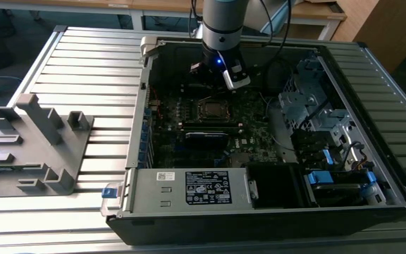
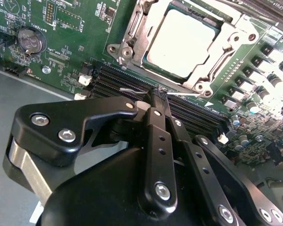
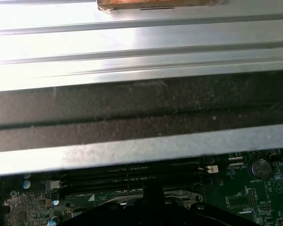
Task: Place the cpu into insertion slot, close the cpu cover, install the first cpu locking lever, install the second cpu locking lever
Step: 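Install the first cpu locking lever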
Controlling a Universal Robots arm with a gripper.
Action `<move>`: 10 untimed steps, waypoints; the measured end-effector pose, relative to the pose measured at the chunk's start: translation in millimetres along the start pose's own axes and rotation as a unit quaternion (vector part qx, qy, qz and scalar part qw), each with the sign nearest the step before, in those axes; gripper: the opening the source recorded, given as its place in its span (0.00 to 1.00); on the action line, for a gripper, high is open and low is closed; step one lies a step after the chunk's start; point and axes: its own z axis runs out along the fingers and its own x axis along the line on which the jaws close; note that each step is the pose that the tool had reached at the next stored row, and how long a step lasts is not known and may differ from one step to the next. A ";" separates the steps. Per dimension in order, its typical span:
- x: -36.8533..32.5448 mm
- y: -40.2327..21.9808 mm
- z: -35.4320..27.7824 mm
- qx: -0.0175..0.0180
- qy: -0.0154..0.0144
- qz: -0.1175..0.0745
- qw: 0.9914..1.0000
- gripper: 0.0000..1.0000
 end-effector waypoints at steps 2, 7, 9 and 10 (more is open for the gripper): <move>-1.0 0.1 0.2 0.000 0.000 0.000 1.000 0.10; -2.4 0.2 0.7 0.000 0.000 0.000 1.000 0.10; -2.5 0.2 0.8 0.000 -0.001 0.004 1.000 0.10; -2.6 0.2 1.0 0.000 -0.002 0.010 1.000 0.10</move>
